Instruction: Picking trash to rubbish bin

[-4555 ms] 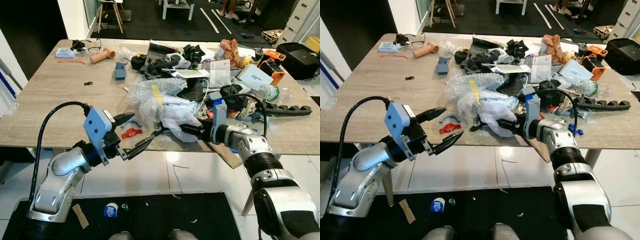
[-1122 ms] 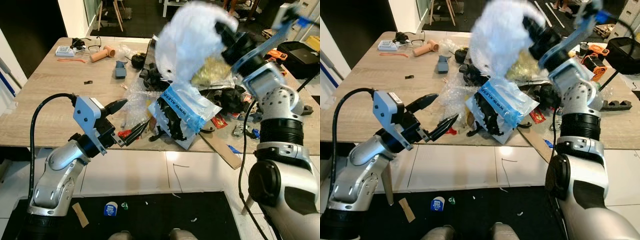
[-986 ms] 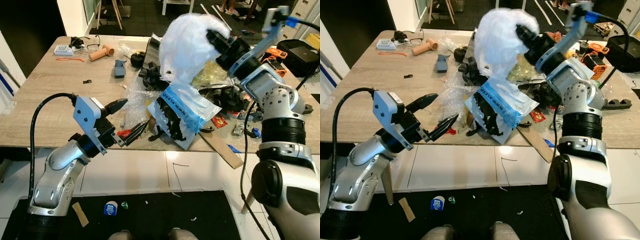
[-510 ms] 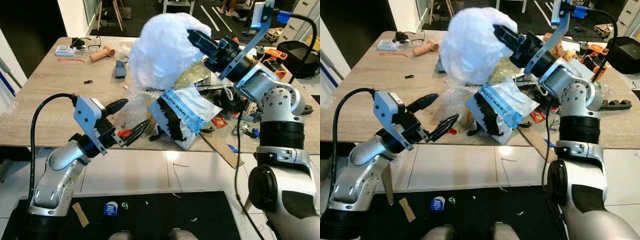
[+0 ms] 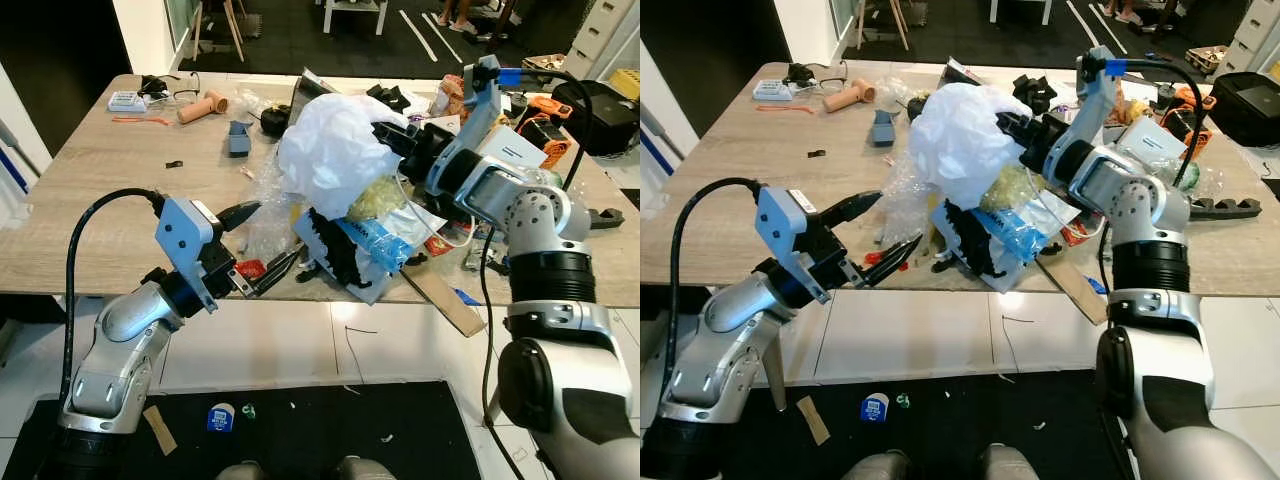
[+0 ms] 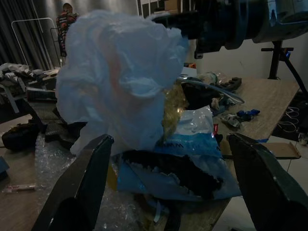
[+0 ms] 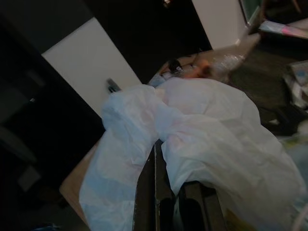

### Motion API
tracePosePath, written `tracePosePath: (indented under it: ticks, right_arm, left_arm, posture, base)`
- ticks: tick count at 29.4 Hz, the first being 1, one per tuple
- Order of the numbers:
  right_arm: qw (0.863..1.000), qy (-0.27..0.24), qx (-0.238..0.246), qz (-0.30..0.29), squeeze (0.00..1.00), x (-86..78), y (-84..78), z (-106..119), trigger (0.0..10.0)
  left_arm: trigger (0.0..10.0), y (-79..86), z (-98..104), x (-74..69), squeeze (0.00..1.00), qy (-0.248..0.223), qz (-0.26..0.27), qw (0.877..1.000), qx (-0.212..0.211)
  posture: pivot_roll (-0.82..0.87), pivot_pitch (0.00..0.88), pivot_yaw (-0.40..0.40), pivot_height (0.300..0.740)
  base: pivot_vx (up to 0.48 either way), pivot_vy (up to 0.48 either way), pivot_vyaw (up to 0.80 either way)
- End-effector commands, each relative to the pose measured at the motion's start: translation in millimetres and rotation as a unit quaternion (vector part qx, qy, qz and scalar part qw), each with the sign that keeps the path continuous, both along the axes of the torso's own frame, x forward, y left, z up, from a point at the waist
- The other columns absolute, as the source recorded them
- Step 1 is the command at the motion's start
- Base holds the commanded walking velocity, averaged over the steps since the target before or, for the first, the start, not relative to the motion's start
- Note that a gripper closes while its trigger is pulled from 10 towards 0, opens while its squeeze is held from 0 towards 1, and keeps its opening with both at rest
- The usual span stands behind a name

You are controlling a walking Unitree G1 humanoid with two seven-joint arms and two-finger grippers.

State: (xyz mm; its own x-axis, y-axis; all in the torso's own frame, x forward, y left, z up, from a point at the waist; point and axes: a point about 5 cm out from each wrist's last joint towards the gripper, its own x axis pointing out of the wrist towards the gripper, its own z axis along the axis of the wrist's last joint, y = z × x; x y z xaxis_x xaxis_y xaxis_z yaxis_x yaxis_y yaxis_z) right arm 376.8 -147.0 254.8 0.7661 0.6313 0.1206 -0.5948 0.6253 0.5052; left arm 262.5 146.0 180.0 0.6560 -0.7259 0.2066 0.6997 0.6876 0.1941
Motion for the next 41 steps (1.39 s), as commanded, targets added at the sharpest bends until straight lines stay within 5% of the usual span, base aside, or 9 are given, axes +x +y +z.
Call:
tracePosePath:
  ticks: [1, 6, 12, 15, 19, 26, 37, 41]
  right_arm:
    - [1.000, -0.020, 0.010, 0.002, 0.00, -1.5, 1.1, 1, 0.0]
    - [0.999, -0.015, -0.033, -0.039, 0.00, 2.8, 4.1, -20, 0.0]
    - [0.993, -0.044, 0.015, -0.109, 0.00, 11.9, -4.4, -11, 0.0]
    - [0.981, -0.108, 0.079, -0.139, 0.00, 14.6, -15.0, 20, 0.0]
    - [0.972, -0.167, 0.108, -0.121, 0.00, 9.8, -15.3, 45, 0.0]
    - [0.966, -0.189, 0.162, -0.067, 0.00, 1.6, -5.1, 50, 0.0]
    - [0.943, -0.270, 0.167, -0.094, 0.00, -0.3, -20.7, 94, 0.0]
    - [0.929, -0.319, 0.144, -0.124, 0.00, -4.9, -39.0, 117, 0.0]
  left_arm:
    - [10.0, -0.6, -3, -1.8, 0.00, 0.003, -0.005, 1.000, 0.012]
    - [10.0, -1.0, -4, -1.5, 0.00, 0.003, -0.004, 1.000, 0.016]
    - [10.0, -1.4, -4, -1.2, 0.00, 0.002, -0.003, 1.000, 0.018]
    - [10.0, -0.2, -3, -0.5, 0.00, -0.001, 0.002, 1.000, 0.017]
    - [10.0, -0.2, -1, -0.2, 0.00, -0.003, 0.004, 1.000, 0.013]
    - [10.0, -0.2, 2, 0.8, 0.00, -0.007, 0.008, 1.000, 0.004]
    - [10.0, 1.4, 7, 3.3, 0.00, -0.015, 0.020, 1.000, -0.009]
    - [10.0, 2.7, 9, 3.8, 0.00, -0.017, 0.023, 0.999, -0.017]
  posture:
    - [-0.04, 0.000, -0.059, 0.740]
    - [-0.04, 0.000, -0.059, 0.740]
    - [-0.04, 0.000, -0.059, 0.740]
    - [-0.03, 0.000, -0.058, 0.740]
    - [-0.03, 0.000, -0.055, 0.740]
    - [-0.04, 0.000, -0.053, 0.740]
    - [-0.04, 0.000, -0.053, 0.740]
    - [-0.03, 0.000, -0.048, 0.740]
  base:
    - [0.000, 0.000, 0.00]
    - [0.000, 0.000, 0.00]
    - [0.000, 0.000, 0.00]
    - [0.000, 0.000, 0.00]
    - [0.000, 0.000, 0.00]
    - [0.000, 0.000, 0.00]
    - [0.000, 0.000, 0.00]
    - [0.000, 0.000, 0.00]
